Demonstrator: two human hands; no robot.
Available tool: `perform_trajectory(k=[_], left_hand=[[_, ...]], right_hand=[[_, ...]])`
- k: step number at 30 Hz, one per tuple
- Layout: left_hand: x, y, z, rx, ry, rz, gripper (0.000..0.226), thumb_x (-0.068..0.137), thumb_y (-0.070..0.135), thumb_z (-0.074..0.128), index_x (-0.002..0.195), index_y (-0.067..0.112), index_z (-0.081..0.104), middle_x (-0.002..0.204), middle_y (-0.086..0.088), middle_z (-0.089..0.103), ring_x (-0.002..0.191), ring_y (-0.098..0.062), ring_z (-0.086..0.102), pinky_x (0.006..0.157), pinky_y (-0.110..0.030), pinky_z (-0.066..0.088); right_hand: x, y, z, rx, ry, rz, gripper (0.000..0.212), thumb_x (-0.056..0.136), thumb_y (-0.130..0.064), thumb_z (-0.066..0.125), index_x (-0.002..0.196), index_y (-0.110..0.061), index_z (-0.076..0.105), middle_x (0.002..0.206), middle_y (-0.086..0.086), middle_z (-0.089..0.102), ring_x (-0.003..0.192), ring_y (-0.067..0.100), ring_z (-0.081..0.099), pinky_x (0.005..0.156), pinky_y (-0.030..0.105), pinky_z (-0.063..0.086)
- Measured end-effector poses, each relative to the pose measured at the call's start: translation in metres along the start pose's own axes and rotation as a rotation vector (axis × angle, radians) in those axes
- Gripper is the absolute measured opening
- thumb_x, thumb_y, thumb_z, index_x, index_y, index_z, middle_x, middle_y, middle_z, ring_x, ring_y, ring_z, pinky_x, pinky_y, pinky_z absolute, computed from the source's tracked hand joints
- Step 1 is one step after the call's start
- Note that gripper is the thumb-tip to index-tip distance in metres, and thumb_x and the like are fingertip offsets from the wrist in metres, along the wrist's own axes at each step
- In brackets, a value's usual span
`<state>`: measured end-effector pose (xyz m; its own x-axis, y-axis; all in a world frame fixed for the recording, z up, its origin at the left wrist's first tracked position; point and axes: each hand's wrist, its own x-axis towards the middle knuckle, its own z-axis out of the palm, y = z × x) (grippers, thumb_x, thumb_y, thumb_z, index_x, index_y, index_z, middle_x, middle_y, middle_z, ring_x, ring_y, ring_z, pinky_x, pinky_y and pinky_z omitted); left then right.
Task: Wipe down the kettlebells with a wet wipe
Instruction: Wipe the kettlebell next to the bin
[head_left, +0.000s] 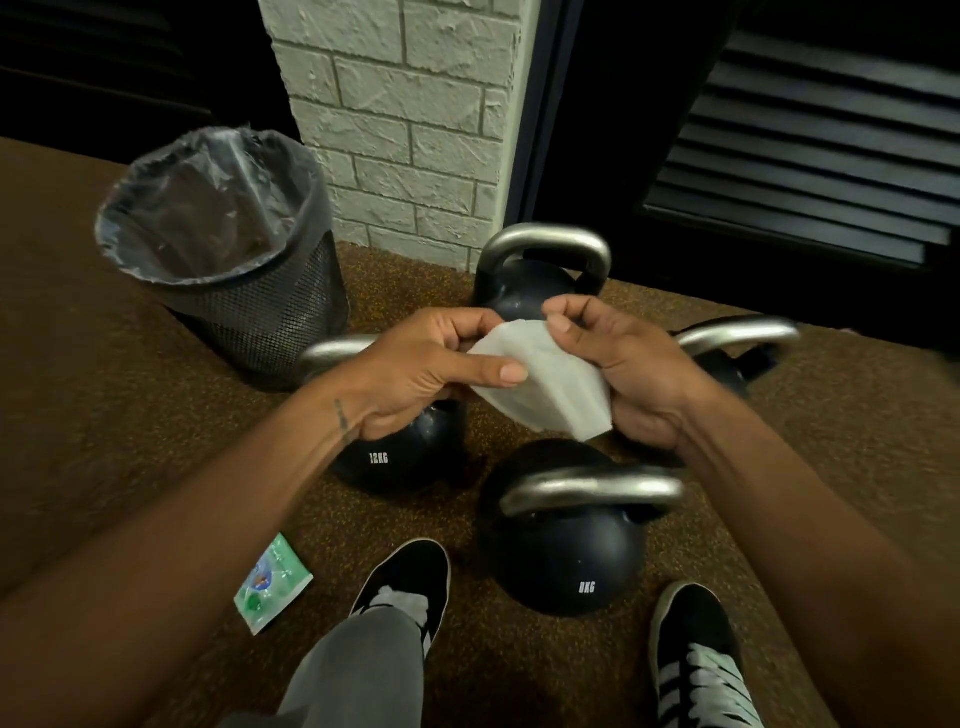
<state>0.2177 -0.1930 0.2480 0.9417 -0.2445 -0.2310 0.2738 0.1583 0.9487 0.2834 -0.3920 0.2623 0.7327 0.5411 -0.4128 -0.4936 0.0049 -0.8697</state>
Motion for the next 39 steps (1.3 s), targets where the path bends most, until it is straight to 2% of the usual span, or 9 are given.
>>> perform_trajectory(k=[5, 8, 14, 20, 25, 28, 31, 36, 39], left_hand=[[0.002, -0.007, 0.009, -0.002, 0.151, 0.06, 0.023, 0.069, 0.018, 0.077, 0.092, 0.018, 0.074, 0.087, 0.005, 0.075, 0.085, -0.007, 0.066, 0.078, -0.022, 0.051], [0.002, -0.013, 0.012, -0.041, 0.214, 0.055, 0.025, 0.071, 0.014, 0.076, 0.095, 0.016, 0.072, 0.085, 0.006, 0.076, 0.081, -0.005, 0.069, 0.071, -0.018, 0.052], [-0.001, -0.022, 0.017, -0.034, 0.275, 0.107, 0.022, 0.083, -0.001, 0.073, 0.099, 0.013, 0.069, 0.087, 0.003, 0.077, 0.084, -0.007, 0.07, 0.076, -0.019, 0.056], [-0.005, -0.025, 0.009, 0.065, 0.366, 0.089, 0.02, 0.082, 0.005, 0.079, 0.1, 0.01, 0.073, 0.095, -0.007, 0.077, 0.085, -0.011, 0.07, 0.078, -0.023, 0.058], [-0.012, -0.019, -0.004, 0.198, 0.397, 0.118, 0.022, 0.066, 0.027, 0.082, 0.076, 0.017, 0.065, 0.121, 0.0, 0.07, 0.109, -0.008, 0.066, 0.093, -0.027, 0.054], [-0.019, -0.019, -0.008, 0.113, 0.342, 0.111, 0.025, 0.071, 0.024, 0.077, 0.078, 0.014, 0.056, 0.096, -0.011, 0.069, 0.089, -0.026, 0.064, 0.075, -0.028, 0.053], [-0.025, -0.031, -0.004, 0.082, 0.484, 0.103, 0.029, 0.074, 0.026, 0.078, 0.085, 0.014, 0.054, 0.093, -0.03, 0.068, 0.087, -0.032, 0.067, 0.068, -0.032, 0.055], [-0.034, -0.049, 0.006, -0.117, 0.573, -0.052, 0.05, 0.083, 0.007, 0.08, 0.123, 0.02, 0.052, 0.101, -0.009, 0.078, 0.095, -0.023, 0.076, 0.074, -0.036, 0.064], [-0.034, -0.056, 0.008, -0.062, 0.584, -0.048, 0.042, 0.086, 0.008, 0.078, 0.124, 0.019, 0.063, 0.102, 0.0, 0.079, 0.098, -0.017, 0.076, 0.081, -0.035, 0.063]], right_hand=[[0.0, 0.028, 0.009, -0.131, 0.246, -0.131, 0.025, 0.084, -0.047, 0.076, 0.081, -0.024, 0.066, 0.083, 0.0, 0.072, 0.082, 0.023, 0.066, 0.067, 0.037, 0.054], [-0.007, 0.035, 0.012, -0.17, 0.465, -0.299, 0.032, 0.092, -0.052, 0.064, 0.085, -0.023, 0.073, 0.073, -0.016, 0.067, 0.079, 0.008, 0.06, 0.076, 0.033, 0.052], [-0.024, 0.045, 0.019, -0.376, 0.153, -0.387, 0.03, 0.085, -0.044, 0.069, 0.109, -0.028, 0.074, 0.103, -0.003, 0.077, 0.098, 0.016, 0.072, 0.084, 0.035, 0.059], [-0.018, 0.042, 0.014, -0.333, 0.071, -0.264, 0.027, 0.087, -0.012, 0.073, 0.112, -0.021, 0.071, 0.092, -0.006, 0.077, 0.086, 0.008, 0.071, 0.072, 0.022, 0.056], [-0.014, 0.036, 0.006, -0.37, 0.014, -0.163, 0.016, 0.094, -0.023, 0.068, 0.107, -0.025, 0.077, 0.101, 0.005, 0.076, 0.089, 0.021, 0.07, 0.074, 0.04, 0.056], [-0.01, 0.034, 0.007, -0.219, -0.03, -0.076, 0.019, 0.087, -0.028, 0.068, 0.102, -0.022, 0.08, 0.103, 0.01, 0.076, 0.09, 0.024, 0.07, 0.079, 0.04, 0.055], [-0.004, 0.04, 0.008, -0.058, -0.001, -0.002, 0.024, 0.081, -0.025, 0.07, 0.101, -0.015, 0.078, 0.103, 0.011, 0.076, 0.089, 0.021, 0.072, 0.079, 0.038, 0.058], [0.008, 0.054, 0.011, -0.128, 0.109, 0.014, 0.025, 0.083, -0.012, 0.077, 0.107, -0.015, 0.071, 0.101, 0.007, 0.077, 0.092, 0.023, 0.074, 0.068, 0.031, 0.06], [0.016, 0.058, 0.016, -0.445, 0.335, -0.126, 0.037, 0.082, -0.023, 0.083, 0.114, -0.023, 0.064, 0.108, 0.0, 0.068, 0.098, 0.019, 0.069, 0.075, 0.031, 0.058]])
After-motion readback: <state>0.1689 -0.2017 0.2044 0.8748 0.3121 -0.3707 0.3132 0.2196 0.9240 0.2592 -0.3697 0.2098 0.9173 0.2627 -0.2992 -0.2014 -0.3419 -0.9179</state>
